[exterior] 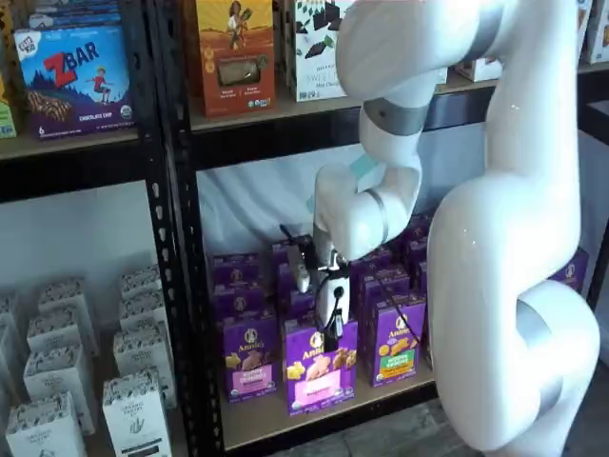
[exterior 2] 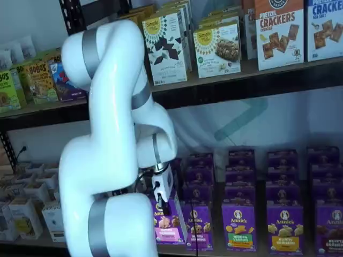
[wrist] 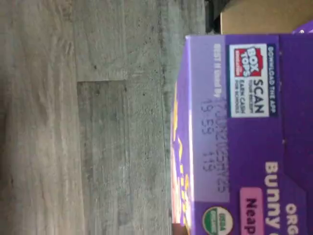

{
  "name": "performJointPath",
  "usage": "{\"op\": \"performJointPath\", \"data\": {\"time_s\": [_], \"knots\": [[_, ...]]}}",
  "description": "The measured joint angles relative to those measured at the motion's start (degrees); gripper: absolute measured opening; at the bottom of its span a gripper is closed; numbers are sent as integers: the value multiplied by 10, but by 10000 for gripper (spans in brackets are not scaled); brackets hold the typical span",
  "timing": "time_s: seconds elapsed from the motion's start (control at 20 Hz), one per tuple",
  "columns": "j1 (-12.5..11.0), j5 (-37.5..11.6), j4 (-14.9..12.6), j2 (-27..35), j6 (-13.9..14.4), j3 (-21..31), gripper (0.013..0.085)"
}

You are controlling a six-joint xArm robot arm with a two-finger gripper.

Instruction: Pick up the purple box with a pink patch in the middle, on the bottom shelf, the first box from the left

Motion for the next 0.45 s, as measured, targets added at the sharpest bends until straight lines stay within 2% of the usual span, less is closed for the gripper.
{"op": "performJointPath", "data": {"time_s": [0.2, 0.45], "knots": [[-11, 29, 31, -49, -40, 24, 370], [-21, 47, 45, -83, -63, 38, 370]]}}
